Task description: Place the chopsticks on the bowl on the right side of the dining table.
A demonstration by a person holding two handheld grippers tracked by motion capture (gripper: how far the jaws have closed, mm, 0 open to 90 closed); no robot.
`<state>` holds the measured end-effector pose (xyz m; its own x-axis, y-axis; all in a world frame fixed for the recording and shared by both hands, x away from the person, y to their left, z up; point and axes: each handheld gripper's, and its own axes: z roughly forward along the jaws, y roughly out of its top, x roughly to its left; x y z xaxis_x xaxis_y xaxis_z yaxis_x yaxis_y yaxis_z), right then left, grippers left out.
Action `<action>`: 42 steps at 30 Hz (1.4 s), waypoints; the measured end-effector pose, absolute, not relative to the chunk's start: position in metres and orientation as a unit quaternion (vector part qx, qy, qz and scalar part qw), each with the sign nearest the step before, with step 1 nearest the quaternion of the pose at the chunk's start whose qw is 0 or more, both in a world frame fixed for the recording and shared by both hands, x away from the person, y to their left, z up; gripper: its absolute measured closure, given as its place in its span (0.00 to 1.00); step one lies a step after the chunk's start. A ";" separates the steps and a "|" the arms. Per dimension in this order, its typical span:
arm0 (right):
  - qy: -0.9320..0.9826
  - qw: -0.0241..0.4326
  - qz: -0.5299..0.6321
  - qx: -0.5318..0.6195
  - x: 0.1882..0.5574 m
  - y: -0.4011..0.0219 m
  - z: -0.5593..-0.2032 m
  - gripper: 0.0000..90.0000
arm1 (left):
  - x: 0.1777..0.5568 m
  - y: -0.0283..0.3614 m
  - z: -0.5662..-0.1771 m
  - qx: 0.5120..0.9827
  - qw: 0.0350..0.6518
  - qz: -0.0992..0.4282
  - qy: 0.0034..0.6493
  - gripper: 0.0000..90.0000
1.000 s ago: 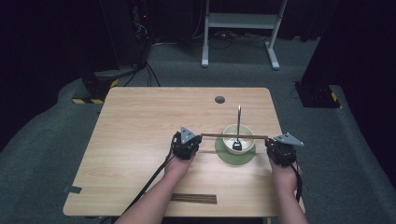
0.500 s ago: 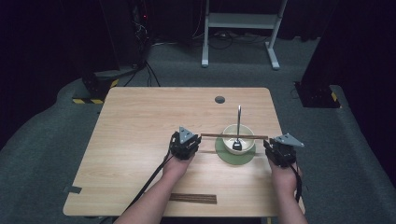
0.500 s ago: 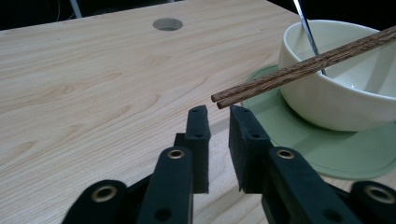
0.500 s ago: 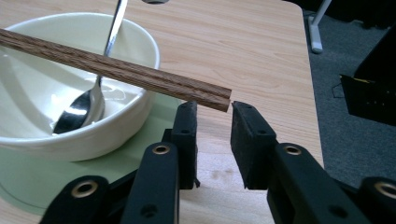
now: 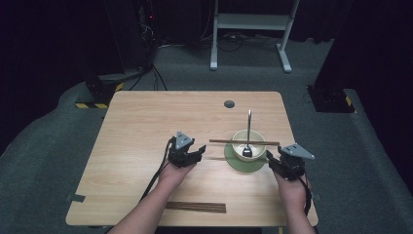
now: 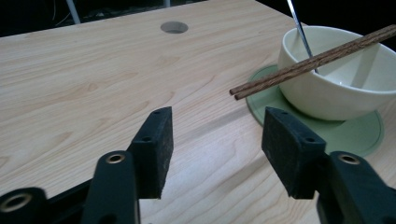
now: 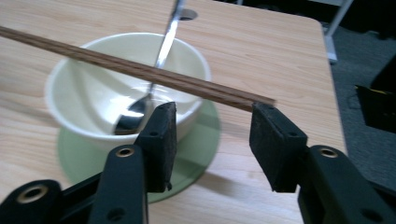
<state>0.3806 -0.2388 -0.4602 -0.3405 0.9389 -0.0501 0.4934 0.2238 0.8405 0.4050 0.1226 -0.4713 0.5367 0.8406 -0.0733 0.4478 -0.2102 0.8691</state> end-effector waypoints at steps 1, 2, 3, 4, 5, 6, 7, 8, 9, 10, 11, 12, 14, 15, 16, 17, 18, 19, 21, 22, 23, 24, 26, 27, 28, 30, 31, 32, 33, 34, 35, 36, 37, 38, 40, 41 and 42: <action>0.727 0.292 0.382 0.490 0.378 -0.236 -0.460 0.54 | 0.403 0.127 -0.471 0.749 0.455 0.216 0.431 0.46; 0.730 0.291 0.384 0.486 0.375 -0.232 -0.459 0.53 | 0.402 0.131 -0.472 0.749 0.454 0.215 0.432 0.44; 0.731 0.290 0.386 0.482 0.373 -0.230 -0.459 0.52 | 0.400 0.136 -0.472 0.751 0.451 0.215 0.432 0.43; 0.733 0.287 0.387 0.480 0.370 -0.227 -0.459 0.51 | 0.399 0.139 -0.472 0.751 0.450 0.214 0.433 0.41; 0.733 0.284 0.390 0.479 0.369 -0.225 -0.459 0.51 | 0.398 0.144 -0.472 0.753 0.447 0.213 0.433 0.41; 0.734 0.284 0.391 0.477 0.366 -0.221 -0.459 0.51 | 0.396 0.150 -0.473 0.754 0.445 0.211 0.434 0.40; 0.736 0.282 0.395 0.473 0.363 -0.218 -0.459 0.50 | 0.395 0.155 -0.473 0.754 0.444 0.210 0.436 0.39; 0.737 0.278 0.397 0.472 0.362 -0.215 -0.459 0.49 | 0.393 0.161 -0.474 0.757 0.439 0.209 0.436 0.38; 0.739 0.277 0.397 0.469 0.360 -0.212 -0.459 0.49 | 0.391 0.166 -0.474 0.757 0.437 0.210 0.439 0.37; 0.740 0.276 0.399 0.467 0.358 -0.208 -0.459 0.49 | 0.389 0.172 -0.475 0.757 0.434 0.209 0.442 0.37; 0.741 0.274 0.401 0.464 0.356 -0.204 -0.459 0.48 | 0.387 0.180 -0.476 0.757 0.432 0.209 0.444 0.36; 0.742 0.271 0.403 0.462 0.354 -0.201 -0.459 0.48 | 0.385 0.187 -0.477 0.755 0.430 0.208 0.449 0.36; 0.746 0.266 0.406 0.456 0.351 -0.193 -0.460 0.47 | 0.381 0.203 -0.480 0.752 0.422 0.211 0.460 0.34; 0.749 0.264 0.406 0.452 0.350 -0.189 -0.461 0.47 | 0.379 0.211 -0.482 0.750 0.419 0.210 0.467 0.33; 0.753 0.263 0.405 0.448 0.349 -0.184 -0.462 0.46 | 0.377 0.220 -0.484 0.747 0.417 0.208 0.474 0.32; 0.756 0.260 0.404 0.445 0.347 -0.180 -0.463 0.45 | 0.374 0.231 -0.487 0.747 0.410 0.208 0.480 0.31; 0.760 0.257 0.403 0.441 0.345 -0.175 -0.465 0.45 | 0.371 0.241 -0.489 0.748 0.403 0.208 0.484 0.31; 0.763 0.254 0.402 0.438 0.344 -0.171 -0.467 0.45 | 0.368 0.250 -0.491 0.747 0.398 0.208 0.490 0.30; 0.769 0.245 0.401 0.433 0.341 -0.163 -0.470 0.43 | 0.362 0.270 -0.494 0.749 0.385 0.207 0.499 0.29; 0.772 0.240 0.401 0.432 0.339 -0.160 -0.472 0.42 | 0.359 0.281 -0.496 0.749 0.378 0.203 0.504 0.28; 0.775 0.236 0.400 0.429 0.337 -0.156 -0.474 0.41 | 0.356 0.288 -0.497 0.749 0.374 0.200 0.510 0.27; 0.777 0.233 0.399 0.427 0.335 -0.154 -0.476 0.40 | 0.352 0.298 -0.499 0.750 0.364 0.201 0.514 0.26; 0.783 0.226 0.394 0.424 0.332 -0.147 -0.481 0.39 | 0.344 0.317 -0.502 0.751 0.349 0.201 0.522 0.25; 0.786 0.224 0.391 0.423 0.330 -0.145 -0.484 0.39 | 0.338 0.327 -0.505 0.749 0.344 0.196 0.531 0.23; 0.790 0.220 0.386 0.422 0.328 -0.142 -0.488 0.39 | 0.334 0.334 -0.508 0.749 0.339 0.194 0.536 0.22; 0.796 0.215 0.376 0.423 0.326 -0.139 -0.495 0.38 | 0.328 0.343 -0.514 0.750 0.328 0.194 0.540 0.21; 0.798 0.207 0.372 0.426 0.325 -0.139 -0.500 0.38 | 0.325 0.347 -0.518 0.753 0.322 0.194 0.540 0.20; 0.801 0.203 0.367 0.428 0.325 -0.138 -0.504 0.38 | 0.322 0.349 -0.522 0.756 0.315 0.195 0.539 0.19; 0.802 0.201 0.360 0.432 0.324 -0.138 -0.508 0.38 | 0.319 0.350 -0.525 0.758 0.315 0.204 0.533 0.17; 0.804 0.198 0.354 0.436 0.324 -0.140 -0.512 0.38 | 0.317 0.350 -0.526 0.759 0.315 0.209 0.531 0.17; 0.804 0.196 0.351 0.438 0.324 -0.141 -0.515 0.37 | 0.316 0.350 -0.527 0.759 0.315 0.211 0.529 0.17; 0.804 0.193 0.345 0.444 0.325 -0.143 -0.518 0.36 | 0.315 0.349 -0.528 0.759 0.315 0.215 0.527 0.16; 0.803 0.194 0.341 0.448 0.325 -0.144 -0.520 0.36 | 0.314 0.349 -0.529 0.759 0.320 0.219 0.523 0.15; 0.803 0.194 0.337 0.451 0.326 -0.145 -0.523 0.35 | 0.314 0.349 -0.530 0.759 0.322 0.219 0.522 0.14; 0.802 0.198 0.339 0.451 0.325 -0.146 -0.524 0.35 | 0.315 0.348 -0.530 0.758 0.322 0.221 0.522 0.13; 0.802 0.199 0.338 0.450 0.325 -0.146 -0.524 0.35 | 0.315 0.348 -0.530 0.759 0.322 0.221 0.521 0.13; 0.802 0.199 0.338 0.450 0.325 -0.146 -0.524 0.35 | 0.315 0.347 -0.530 0.758 0.323 0.220 0.522 0.13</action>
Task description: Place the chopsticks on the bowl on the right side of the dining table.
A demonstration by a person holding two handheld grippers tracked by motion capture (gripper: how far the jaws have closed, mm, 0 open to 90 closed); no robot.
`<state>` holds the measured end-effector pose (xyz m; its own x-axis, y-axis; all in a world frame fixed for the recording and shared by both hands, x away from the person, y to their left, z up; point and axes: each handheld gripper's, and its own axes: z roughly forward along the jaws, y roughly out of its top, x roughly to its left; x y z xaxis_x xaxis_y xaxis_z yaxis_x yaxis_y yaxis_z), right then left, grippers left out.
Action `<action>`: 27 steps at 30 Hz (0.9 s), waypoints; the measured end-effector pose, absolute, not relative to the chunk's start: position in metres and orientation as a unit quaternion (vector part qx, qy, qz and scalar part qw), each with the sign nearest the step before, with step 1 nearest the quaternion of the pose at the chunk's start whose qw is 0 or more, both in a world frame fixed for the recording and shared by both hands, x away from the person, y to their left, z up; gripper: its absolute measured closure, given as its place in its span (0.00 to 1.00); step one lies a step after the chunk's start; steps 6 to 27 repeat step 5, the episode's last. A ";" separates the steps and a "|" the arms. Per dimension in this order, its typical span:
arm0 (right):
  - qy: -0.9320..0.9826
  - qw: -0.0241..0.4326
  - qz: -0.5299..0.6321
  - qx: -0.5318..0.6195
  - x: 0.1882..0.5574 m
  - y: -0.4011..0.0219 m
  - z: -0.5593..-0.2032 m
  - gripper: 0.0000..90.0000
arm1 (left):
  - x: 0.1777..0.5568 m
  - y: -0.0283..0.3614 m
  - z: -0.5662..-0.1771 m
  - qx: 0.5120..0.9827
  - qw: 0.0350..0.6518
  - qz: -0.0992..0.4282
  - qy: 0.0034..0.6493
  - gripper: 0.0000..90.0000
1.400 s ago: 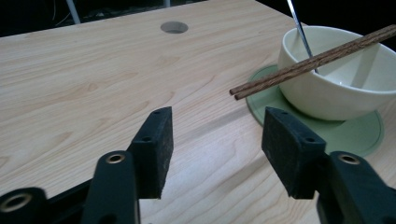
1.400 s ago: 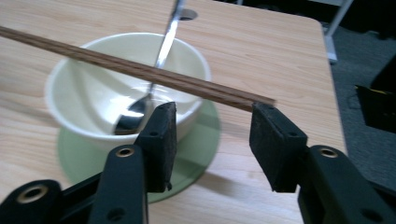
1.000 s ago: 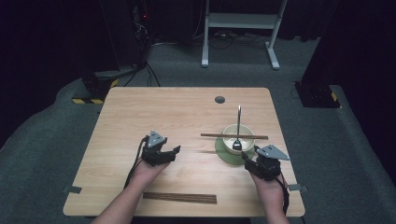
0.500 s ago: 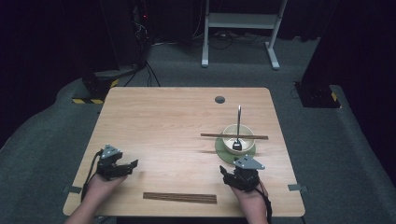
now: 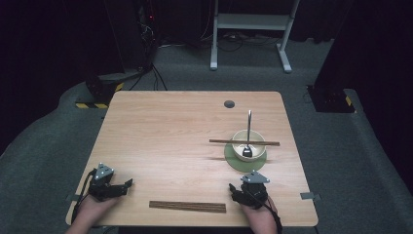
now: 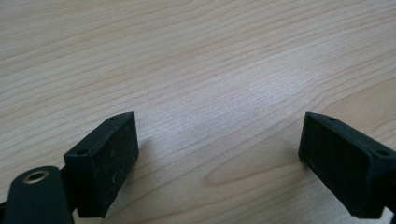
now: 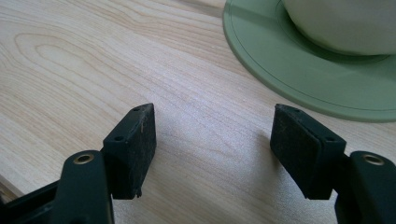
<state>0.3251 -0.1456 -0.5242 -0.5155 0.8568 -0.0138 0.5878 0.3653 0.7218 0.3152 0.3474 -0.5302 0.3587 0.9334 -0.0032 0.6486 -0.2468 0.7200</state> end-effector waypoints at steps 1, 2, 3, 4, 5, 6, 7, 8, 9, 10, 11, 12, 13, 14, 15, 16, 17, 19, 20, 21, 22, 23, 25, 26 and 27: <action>0.802 0.198 0.339 0.450 0.325 -0.146 -0.524 0.35 | 0.315 0.347 -0.530 0.758 0.324 0.221 0.522 0.13; 0.802 0.198 0.339 0.450 0.325 -0.146 -0.524 0.35 | 0.315 0.348 -0.530 0.758 0.324 0.221 0.522 0.13; 0.802 0.198 0.339 0.450 0.325 -0.146 -0.524 0.35 | 0.315 0.348 -0.530 0.758 0.324 0.221 0.522 0.13; 0.802 0.198 0.339 0.450 0.325 -0.146 -0.524 0.35 | 0.314 0.347 -0.530 0.757 0.324 0.221 0.522 0.13; 0.802 0.198 0.339 0.450 0.325 -0.146 -0.524 0.35 | 0.314 0.347 -0.531 0.756 0.324 0.222 0.523 0.14; 0.802 0.198 0.339 0.450 0.325 -0.146 -0.524 0.35 | 0.314 0.347 -0.531 0.756 0.324 0.222 0.523 0.14; 0.802 0.198 0.339 0.450 0.325 -0.146 -0.524 0.35 | 0.314 0.347 -0.531 0.756 0.324 0.222 0.523 0.14; 0.802 0.198 0.339 0.450 0.325 -0.146 -0.524 0.35 | 0.314 0.347 -0.531 0.756 0.324 0.222 0.523 0.14; 0.802 0.198 0.339 0.450 0.325 -0.146 -0.524 0.35 | 0.314 0.347 -0.531 0.756 0.324 0.222 0.523 0.14; 0.802 0.198 0.339 0.450 0.325 -0.146 -0.524 0.35 | 0.314 0.347 -0.531 0.756 0.324 0.222 0.523 0.14; 0.802 0.198 0.339 0.450 0.325 -0.146 -0.524 0.35 | 0.314 0.347 -0.531 0.756 0.324 0.222 0.523 0.14; 0.802 0.198 0.339 0.450 0.325 -0.146 -0.524 0.35 | 0.314 0.347 -0.531 0.756 0.324 0.222 0.523 0.14; 0.802 0.198 0.339 0.450 0.325 -0.146 -0.524 0.35 | 0.314 0.347 -0.531 0.756 0.324 0.222 0.523 0.14; 0.802 0.198 0.339 0.450 0.325 -0.146 -0.524 0.35 | 0.314 0.347 -0.531 0.756 0.324 0.222 0.523 0.14; 0.802 0.198 0.339 0.450 0.325 -0.146 -0.524 0.35 | 0.314 0.347 -0.531 0.756 0.324 0.222 0.523 0.14; 0.802 0.198 0.339 0.450 0.325 -0.146 -0.524 0.35 | 0.314 0.347 -0.531 0.756 0.324 0.222 0.523 0.14; 0.802 0.198 0.339 0.450 0.325 -0.146 -0.524 0.35 | 0.314 0.347 -0.531 0.756 0.324 0.222 0.523 0.14; 0.802 0.198 0.339 0.450 0.325 -0.146 -0.524 0.35 | 0.314 0.347 -0.531 0.756 0.324 0.222 0.523 0.14; 0.802 0.198 0.339 0.450 0.325 -0.146 -0.524 0.35 | 0.314 0.347 -0.531 0.756 0.324 0.222 0.523 0.14; 0.802 0.198 0.339 0.450 0.325 -0.146 -0.524 0.35 | 0.314 0.347 -0.531 0.756 0.324 0.222 0.523 0.14; 0.802 0.198 0.339 0.450 0.325 -0.146 -0.524 0.35 | 0.314 0.347 -0.531 0.756 0.324 0.222 0.523 0.14; 0.802 0.198 0.339 0.450 0.325 -0.146 -0.524 0.35 | 0.314 0.347 -0.531 0.756 0.324 0.222 0.523 0.14; 0.802 0.198 0.339 0.450 0.325 -0.146 -0.524 0.35 | 0.314 0.347 -0.531 0.756 0.324 0.222 0.523 0.14; 0.802 0.198 0.339 0.450 0.325 -0.146 -0.524 0.35 | 0.314 0.347 -0.531 0.756 0.324 0.222 0.523 0.14; 0.802 0.198 0.339 0.450 0.325 -0.146 -0.524 0.35 | 0.314 0.347 -0.531 0.756 0.324 0.222 0.523 0.14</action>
